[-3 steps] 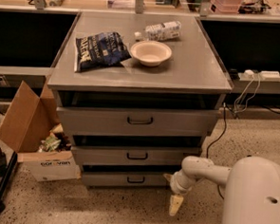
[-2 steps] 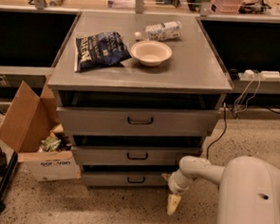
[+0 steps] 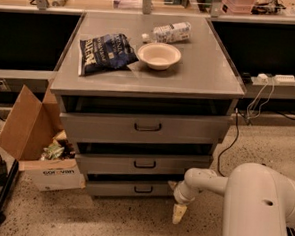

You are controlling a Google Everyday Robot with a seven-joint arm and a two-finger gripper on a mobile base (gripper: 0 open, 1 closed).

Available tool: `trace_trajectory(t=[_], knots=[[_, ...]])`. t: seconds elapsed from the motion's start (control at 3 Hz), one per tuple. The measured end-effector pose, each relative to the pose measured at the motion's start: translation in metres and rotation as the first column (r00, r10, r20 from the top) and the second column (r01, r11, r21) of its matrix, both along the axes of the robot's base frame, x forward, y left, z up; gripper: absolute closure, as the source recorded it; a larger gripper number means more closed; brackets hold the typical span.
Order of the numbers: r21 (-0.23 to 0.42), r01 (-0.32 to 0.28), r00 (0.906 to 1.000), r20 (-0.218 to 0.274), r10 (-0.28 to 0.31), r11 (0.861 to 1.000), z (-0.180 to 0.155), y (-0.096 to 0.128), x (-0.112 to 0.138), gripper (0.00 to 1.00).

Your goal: Open bottom drawer

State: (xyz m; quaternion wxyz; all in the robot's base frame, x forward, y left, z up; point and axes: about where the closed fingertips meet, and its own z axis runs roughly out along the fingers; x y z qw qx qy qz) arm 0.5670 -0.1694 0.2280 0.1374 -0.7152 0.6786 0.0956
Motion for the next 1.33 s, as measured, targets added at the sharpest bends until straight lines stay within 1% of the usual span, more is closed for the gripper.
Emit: trace_trajectory(t=[0.33, 0.67, 1.0, 1.33], knots=[[0.010, 0.007, 0.9995, 0.031, -0.007, 1.000, -0.011, 0.003, 0.011, 0.00], [0.020, 0.018, 0.9992, 0.035, -0.019, 1.000, -0.023, 0.004, 0.022, 0.00], [0.013, 0.049, 0.9982, 0.034, -0.049, 0.999, -0.035, 0.004, 0.037, 0.00], [0.000, 0.077, 0.9967, 0.027, -0.077, 0.997, -0.042, 0.004, 0.047, 0.00]])
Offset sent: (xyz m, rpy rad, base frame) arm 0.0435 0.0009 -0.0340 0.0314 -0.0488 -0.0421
